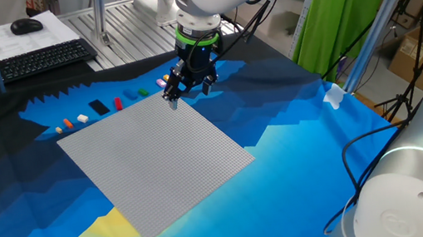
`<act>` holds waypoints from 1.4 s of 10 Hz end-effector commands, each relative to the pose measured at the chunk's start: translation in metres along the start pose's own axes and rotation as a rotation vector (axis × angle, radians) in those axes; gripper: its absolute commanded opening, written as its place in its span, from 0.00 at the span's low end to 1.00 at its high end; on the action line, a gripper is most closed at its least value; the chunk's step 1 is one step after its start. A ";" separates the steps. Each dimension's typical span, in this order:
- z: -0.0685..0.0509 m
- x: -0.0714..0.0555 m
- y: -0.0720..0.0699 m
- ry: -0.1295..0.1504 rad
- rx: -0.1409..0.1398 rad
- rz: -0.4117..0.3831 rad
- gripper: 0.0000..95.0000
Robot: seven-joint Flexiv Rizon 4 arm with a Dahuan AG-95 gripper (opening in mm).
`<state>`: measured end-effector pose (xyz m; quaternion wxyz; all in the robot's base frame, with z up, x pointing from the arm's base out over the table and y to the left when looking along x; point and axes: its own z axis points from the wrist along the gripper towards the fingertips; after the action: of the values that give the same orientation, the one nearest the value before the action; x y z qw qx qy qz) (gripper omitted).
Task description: Stack small Lego blocks randomly, one at a time
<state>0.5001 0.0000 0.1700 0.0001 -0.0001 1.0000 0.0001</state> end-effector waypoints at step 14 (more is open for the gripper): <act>0.023 0.075 0.020 0.012 0.010 0.126 0.00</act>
<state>0.4296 0.0220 0.1450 -0.0188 0.0454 0.9988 0.0012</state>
